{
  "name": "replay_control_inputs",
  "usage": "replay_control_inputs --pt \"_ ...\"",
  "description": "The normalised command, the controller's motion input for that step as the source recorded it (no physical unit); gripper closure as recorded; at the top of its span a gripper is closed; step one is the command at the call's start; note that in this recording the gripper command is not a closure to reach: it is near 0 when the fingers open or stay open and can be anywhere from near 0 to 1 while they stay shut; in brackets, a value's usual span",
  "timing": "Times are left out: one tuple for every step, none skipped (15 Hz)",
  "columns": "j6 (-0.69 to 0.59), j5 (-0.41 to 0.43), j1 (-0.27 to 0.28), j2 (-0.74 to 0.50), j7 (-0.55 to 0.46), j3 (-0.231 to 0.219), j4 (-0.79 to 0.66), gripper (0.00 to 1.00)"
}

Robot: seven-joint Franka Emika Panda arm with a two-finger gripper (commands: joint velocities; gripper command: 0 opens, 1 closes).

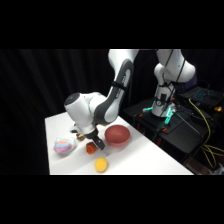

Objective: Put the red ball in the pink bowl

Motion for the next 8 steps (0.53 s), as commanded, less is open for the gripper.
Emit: replay_control_inputs --pt "-0.06 0.043 -0.128 0.23 -0.29 0.079 0.32 0.0" --pt "-0.09 0.043 -0.118 0.23 -0.28 0.084 0.36 0.0" --pt "-0.13 0.041 -0.1 0.23 -0.26 0.09 0.41 0.0" --pt "-0.15 0.034 -0.083 0.2 -0.25 0.093 0.42 0.0" --pt "-0.16 0.024 -0.066 0.18 -0.24 0.091 0.43 0.0" --pt "-0.2 0.024 -0.056 0.17 -0.23 0.094 0.46 0.0" --pt "-0.22 0.021 -0.045 0.19 -0.22 0.092 0.5 0.0" --pt "-0.23 0.024 -0.041 0.18 -0.22 0.088 0.5 0.0"
